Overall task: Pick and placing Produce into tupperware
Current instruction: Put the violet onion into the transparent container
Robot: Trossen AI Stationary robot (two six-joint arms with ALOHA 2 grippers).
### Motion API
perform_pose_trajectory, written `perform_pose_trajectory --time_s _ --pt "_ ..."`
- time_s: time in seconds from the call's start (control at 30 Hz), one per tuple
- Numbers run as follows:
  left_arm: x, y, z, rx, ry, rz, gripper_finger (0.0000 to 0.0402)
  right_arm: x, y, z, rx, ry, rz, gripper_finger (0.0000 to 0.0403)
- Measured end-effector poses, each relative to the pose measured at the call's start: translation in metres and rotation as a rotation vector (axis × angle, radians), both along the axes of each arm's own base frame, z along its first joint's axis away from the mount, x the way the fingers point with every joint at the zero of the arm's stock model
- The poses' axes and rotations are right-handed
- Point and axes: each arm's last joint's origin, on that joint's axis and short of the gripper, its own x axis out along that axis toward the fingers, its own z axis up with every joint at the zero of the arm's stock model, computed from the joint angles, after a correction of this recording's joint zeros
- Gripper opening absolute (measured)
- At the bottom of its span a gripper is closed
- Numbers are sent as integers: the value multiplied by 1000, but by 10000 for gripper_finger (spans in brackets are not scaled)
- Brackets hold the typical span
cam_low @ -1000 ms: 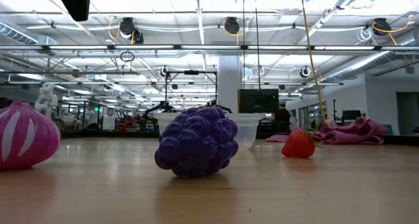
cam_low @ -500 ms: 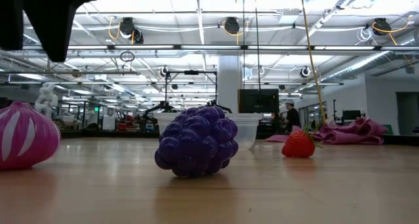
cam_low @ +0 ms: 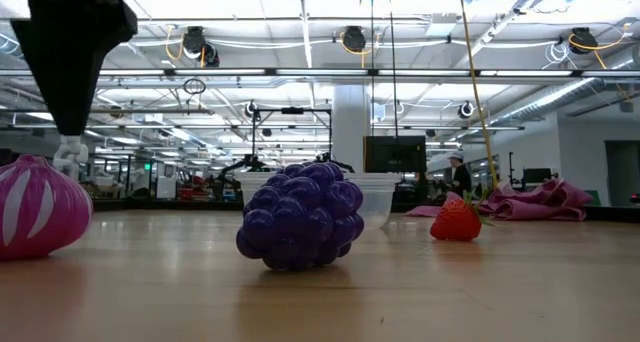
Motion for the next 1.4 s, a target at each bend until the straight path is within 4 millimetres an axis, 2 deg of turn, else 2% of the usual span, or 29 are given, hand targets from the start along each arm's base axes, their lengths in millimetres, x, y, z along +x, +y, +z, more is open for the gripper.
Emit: perform_pose_trajectory --time_s 0.57,1.2,1.3,1.4 --pt "-2 9 -36 -23 5 -42 354 0 0 0 0 -1 0 317" --pt "-6 15 -53 -46 28 -38 353 0 0 0 0 -1 0 317" --pt "-5 15 -53 -50 22 -41 345 0 0 0 0 -1 0 317" --pt "-4 14 -53 -59 9 -55 320 0 0 0 1 -1 0 317"
